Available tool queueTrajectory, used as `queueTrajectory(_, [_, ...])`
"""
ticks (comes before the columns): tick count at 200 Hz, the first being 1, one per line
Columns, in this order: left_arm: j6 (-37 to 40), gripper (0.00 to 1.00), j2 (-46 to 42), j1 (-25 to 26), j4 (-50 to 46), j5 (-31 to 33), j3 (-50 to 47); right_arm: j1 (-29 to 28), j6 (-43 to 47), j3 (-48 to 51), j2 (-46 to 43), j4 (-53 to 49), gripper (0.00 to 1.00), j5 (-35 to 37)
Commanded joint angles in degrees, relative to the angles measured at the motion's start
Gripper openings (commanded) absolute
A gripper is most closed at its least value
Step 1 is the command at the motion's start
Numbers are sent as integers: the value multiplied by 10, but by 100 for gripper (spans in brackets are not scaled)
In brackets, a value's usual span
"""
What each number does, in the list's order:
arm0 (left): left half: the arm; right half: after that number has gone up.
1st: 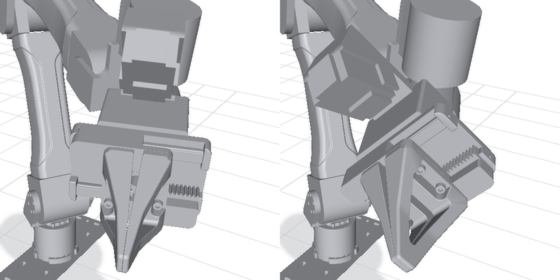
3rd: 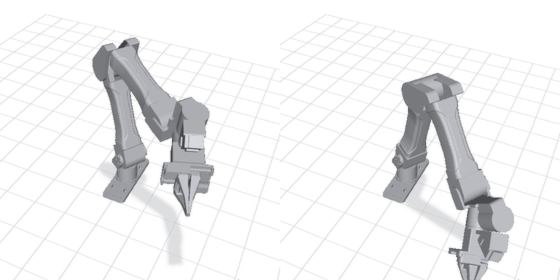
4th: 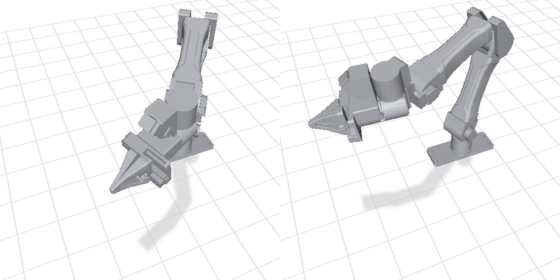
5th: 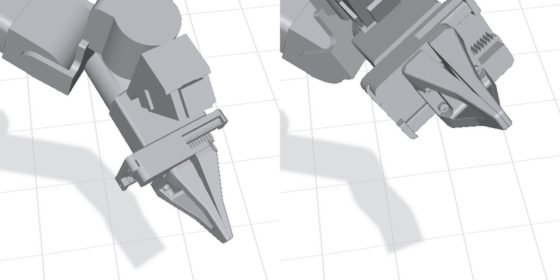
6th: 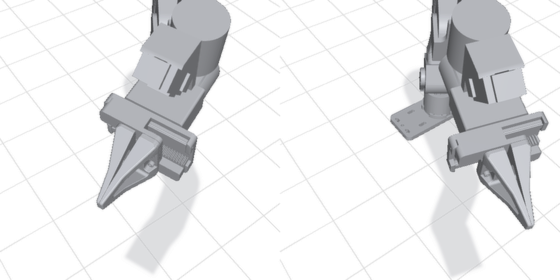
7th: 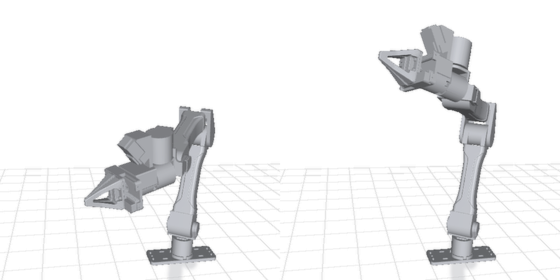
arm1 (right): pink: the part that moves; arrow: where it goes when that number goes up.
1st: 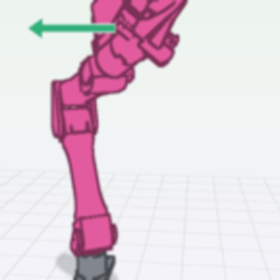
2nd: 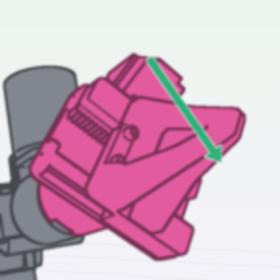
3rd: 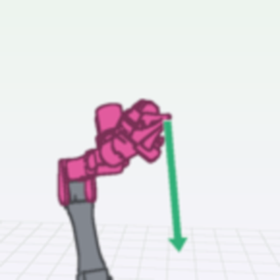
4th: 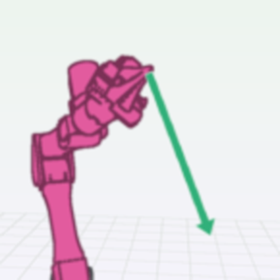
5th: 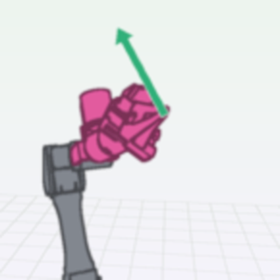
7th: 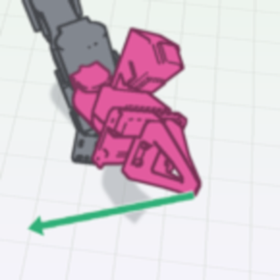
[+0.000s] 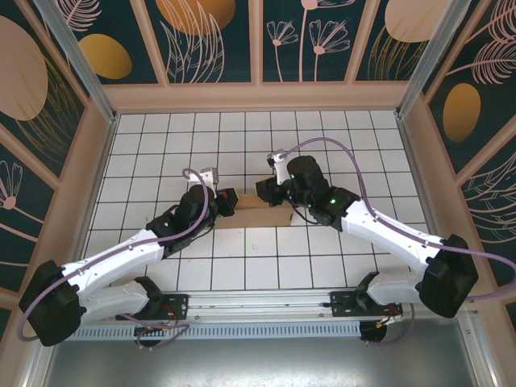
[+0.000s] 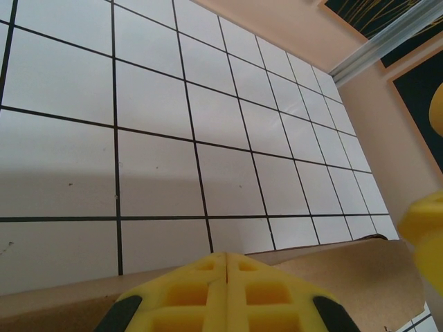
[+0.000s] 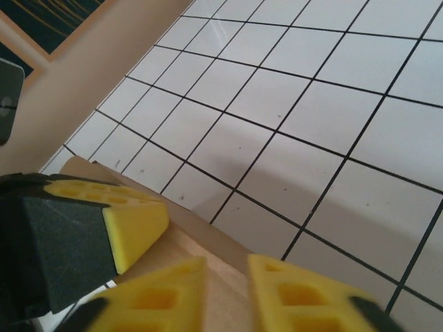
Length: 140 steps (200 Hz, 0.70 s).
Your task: Fold the paper box
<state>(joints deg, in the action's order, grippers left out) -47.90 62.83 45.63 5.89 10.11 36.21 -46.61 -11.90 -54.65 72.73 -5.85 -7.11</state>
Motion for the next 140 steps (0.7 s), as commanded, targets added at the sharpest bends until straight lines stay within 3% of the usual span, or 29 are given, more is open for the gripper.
queueTrajectory(1, [-6,0,-5,-5,0,7,-17,1,162,-31,20,-31,66,-8])
queueTrajectory(48, [-1,0,-1,-5,8,1,-25,26,456,-30,52,-24,83,-155])
queueTrajectory(62, [4,0,-1,-5,9,-2,-25,56,479,-45,67,-30,88,-228])
queueTrajectory(83, [9,0,-2,-5,10,-6,-25,74,501,-69,95,-48,91,-278])
queueTrajectory(140, [15,0,-10,-5,12,-11,-31,56,511,-72,151,-47,90,-340])
